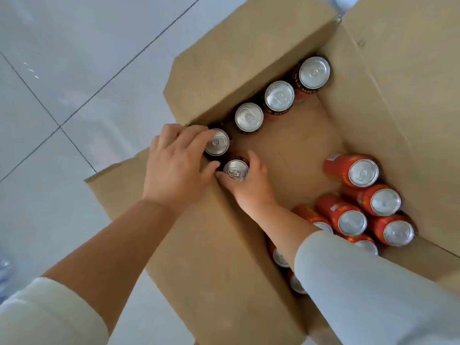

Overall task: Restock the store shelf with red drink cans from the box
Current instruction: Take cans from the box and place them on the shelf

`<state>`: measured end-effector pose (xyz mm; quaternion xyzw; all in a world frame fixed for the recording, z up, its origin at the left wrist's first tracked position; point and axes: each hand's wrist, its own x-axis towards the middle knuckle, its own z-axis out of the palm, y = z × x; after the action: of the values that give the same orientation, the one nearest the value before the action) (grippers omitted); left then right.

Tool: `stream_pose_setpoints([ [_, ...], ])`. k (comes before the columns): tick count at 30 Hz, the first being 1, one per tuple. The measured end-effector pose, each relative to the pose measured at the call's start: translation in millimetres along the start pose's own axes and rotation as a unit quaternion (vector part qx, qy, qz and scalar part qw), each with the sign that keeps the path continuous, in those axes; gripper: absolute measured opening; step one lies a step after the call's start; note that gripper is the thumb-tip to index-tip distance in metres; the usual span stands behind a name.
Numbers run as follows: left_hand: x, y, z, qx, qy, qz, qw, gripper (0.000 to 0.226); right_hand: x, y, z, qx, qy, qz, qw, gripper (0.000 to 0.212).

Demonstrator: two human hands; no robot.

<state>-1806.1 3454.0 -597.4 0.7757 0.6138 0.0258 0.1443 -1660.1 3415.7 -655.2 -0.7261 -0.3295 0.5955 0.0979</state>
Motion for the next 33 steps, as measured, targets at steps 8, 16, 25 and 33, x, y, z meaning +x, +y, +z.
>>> stream_pose_setpoints([
  [8,24,12,-3,-0.006,-0.072,0.068,0.995,0.061,-2,11,-34,0.016,0.031,0.033,0.999,0.080],
  [16,44,44,22,0.203,-0.209,-0.114,0.950,0.088,-40,28,-111,-0.017,0.051,0.048,0.997,0.066],
  [25,44,38,32,0.190,-0.185,-0.114,0.958,0.063,-48,38,-118,0.000,0.064,0.045,0.997,0.066],
  [33,26,66,-28,-0.196,-0.157,-0.163,0.954,0.070,-105,9,-140,0.030,0.102,0.010,0.994,0.060],
])
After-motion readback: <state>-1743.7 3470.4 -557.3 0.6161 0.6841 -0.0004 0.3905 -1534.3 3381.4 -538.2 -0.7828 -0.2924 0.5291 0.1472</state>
